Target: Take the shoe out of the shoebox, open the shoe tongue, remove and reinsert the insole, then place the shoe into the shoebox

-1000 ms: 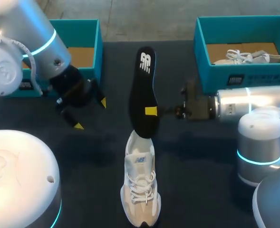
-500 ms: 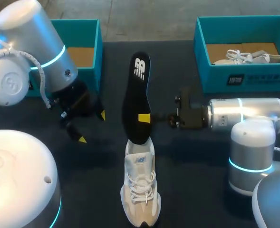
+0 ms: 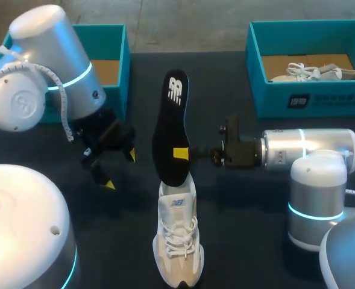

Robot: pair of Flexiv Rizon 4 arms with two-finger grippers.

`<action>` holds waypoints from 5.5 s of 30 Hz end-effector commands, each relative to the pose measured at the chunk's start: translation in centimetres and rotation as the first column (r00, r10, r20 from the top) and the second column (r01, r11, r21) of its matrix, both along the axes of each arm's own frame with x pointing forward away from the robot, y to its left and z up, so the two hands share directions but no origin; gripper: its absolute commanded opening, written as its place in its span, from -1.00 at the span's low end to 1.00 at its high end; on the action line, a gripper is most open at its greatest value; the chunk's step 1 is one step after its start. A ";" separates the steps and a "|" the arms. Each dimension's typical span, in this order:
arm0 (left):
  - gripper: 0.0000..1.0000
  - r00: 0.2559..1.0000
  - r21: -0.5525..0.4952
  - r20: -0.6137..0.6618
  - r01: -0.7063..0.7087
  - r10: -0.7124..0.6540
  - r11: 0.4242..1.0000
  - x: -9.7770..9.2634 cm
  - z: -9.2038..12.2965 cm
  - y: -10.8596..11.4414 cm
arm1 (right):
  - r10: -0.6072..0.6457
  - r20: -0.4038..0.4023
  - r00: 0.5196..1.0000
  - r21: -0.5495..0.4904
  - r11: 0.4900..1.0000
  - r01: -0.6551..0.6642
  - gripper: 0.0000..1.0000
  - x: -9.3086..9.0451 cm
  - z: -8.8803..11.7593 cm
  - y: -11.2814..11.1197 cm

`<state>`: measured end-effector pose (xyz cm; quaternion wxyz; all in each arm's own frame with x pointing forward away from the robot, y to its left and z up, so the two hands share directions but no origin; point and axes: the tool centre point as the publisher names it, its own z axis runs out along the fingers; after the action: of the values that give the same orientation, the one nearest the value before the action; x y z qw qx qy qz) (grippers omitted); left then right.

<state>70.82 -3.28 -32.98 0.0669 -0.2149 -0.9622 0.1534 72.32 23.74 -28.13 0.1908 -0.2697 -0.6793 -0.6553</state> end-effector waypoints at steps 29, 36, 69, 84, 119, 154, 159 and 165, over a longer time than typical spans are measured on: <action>1.00 0.992 0.048 0.048 -0.119 0.117 0.992 -2.3 -1.1 -2.3 | -0.031 -0.011 0.999 0.004 1.000 0.031 -1.00 -0.9 -1.6 -0.5; 1.00 0.990 0.059 0.052 -0.134 0.131 0.989 -2.6 -1.5 -2.4 | -0.036 -0.008 0.999 0.005 0.999 0.036 -1.00 -1.0 -1.6 -0.3; 1.00 0.988 0.073 0.054 -0.147 0.143 0.986 -3.4 -2.2 -2.7 | -0.132 0.008 0.991 -0.049 0.990 0.132 -1.00 -1.4 -1.8 0.2; 1.00 0.988 0.074 0.055 -0.148 0.144 0.986 -3.4 -2.2 -2.7 | -0.196 0.036 0.980 -0.111 0.974 0.199 -1.00 -1.2 -1.9 0.1; 1.00 0.988 0.074 0.055 -0.148 0.144 0.986 -3.4 -2.2 -2.7 | -0.223 0.008 0.975 -0.140 0.965 0.222 -1.00 -1.6 -3.3 -0.6; 1.00 0.987 0.072 0.062 -0.155 0.151 0.985 -3.4 -2.1 -2.8 | -0.188 -0.041 0.981 -0.115 0.976 0.182 -1.00 -2.2 -4.8 -0.9; 1.00 0.977 0.074 0.057 -0.210 0.206 0.975 -3.5 -1.9 -3.3 | -0.183 -0.047 0.982 -0.117 0.977 0.176 -1.00 -2.4 -5.0 -0.9; 1.00 0.969 0.070 0.050 -0.245 0.242 0.967 -3.5 -1.7 -3.5 | -0.174 -0.055 0.983 -0.121 0.979 0.166 -1.00 -2.6 -5.1 -0.9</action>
<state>67.49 -6.80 -34.71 0.0380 -0.0966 -0.9873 0.1203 69.79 22.80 -33.41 0.1384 -0.3579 -0.6812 -0.6235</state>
